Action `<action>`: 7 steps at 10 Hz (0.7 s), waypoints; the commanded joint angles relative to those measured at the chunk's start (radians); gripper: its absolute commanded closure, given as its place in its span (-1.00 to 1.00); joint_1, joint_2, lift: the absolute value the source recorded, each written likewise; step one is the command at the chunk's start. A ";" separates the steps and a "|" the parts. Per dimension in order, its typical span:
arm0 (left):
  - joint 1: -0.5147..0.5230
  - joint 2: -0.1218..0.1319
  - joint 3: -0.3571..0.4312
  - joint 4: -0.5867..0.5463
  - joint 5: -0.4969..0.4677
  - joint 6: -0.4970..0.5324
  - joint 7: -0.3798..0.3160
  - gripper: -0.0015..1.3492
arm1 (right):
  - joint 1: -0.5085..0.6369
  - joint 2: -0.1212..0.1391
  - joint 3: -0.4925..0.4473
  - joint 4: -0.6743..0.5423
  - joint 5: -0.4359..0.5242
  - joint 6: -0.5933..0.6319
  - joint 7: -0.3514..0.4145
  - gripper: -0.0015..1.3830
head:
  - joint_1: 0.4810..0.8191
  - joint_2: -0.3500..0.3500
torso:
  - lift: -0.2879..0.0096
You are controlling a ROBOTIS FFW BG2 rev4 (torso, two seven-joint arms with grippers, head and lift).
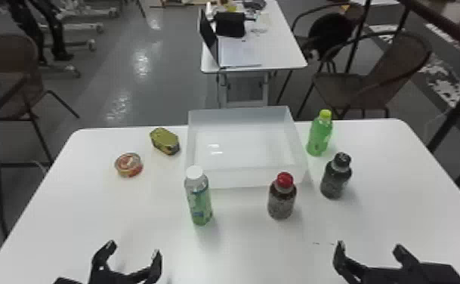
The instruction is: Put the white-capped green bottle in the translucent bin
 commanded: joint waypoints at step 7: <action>-0.068 -0.003 -0.017 0.015 -0.009 0.035 -0.076 -0.84 | -0.009 0.005 0.000 0.003 0.002 0.000 0.000 -0.91 | 0.27 0.12 | 0.44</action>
